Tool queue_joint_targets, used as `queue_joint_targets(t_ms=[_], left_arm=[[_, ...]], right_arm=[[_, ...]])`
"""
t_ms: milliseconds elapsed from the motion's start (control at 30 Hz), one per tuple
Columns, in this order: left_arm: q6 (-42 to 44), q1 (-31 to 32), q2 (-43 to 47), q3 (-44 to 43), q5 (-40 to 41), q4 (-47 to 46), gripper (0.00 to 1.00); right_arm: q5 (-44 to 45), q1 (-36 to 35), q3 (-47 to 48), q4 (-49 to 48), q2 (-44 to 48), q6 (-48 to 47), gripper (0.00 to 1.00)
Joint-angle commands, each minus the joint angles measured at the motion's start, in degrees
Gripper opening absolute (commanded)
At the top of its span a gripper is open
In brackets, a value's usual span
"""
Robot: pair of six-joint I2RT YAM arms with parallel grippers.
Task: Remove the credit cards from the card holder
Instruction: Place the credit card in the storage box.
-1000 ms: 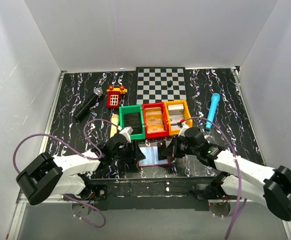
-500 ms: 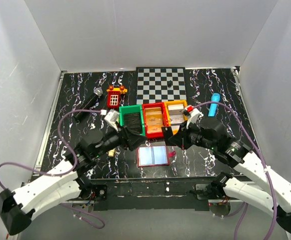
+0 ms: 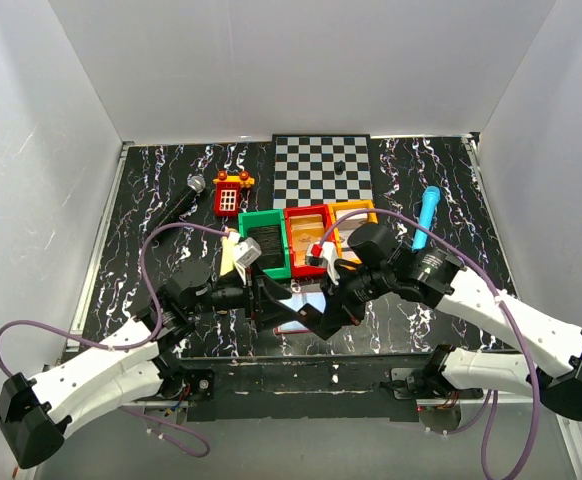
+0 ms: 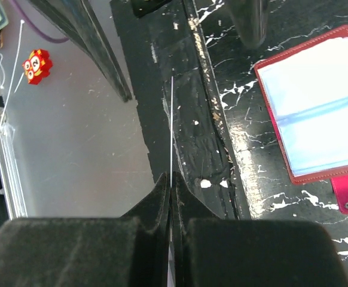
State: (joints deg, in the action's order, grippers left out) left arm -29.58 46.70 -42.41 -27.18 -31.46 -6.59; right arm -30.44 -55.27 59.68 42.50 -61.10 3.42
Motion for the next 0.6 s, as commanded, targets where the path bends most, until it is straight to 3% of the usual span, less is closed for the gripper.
queue_joint_targets(t_ms=[0, 267, 567], left_arm=[[2.07, -0.29, -1.97, -2.70, -10.36, -3.08, 0.69], [-1.26, -0.20, -5.31, -0.95, -14.50, -8.52, 0.57], [-1.79, -0.20, -7.77, 0.11, -17.66, -10.72, 0.26]], right_arm=[[-4.89, -0.81, 3.69, 1.36, -1.39, -3.24, 0.01], [-6.65, -1.69, 5.09, -1.28, -3.94, -2.19, 0.01], [-7.62, -1.95, 5.36, -2.16, -5.08, -2.10, 0.01]])
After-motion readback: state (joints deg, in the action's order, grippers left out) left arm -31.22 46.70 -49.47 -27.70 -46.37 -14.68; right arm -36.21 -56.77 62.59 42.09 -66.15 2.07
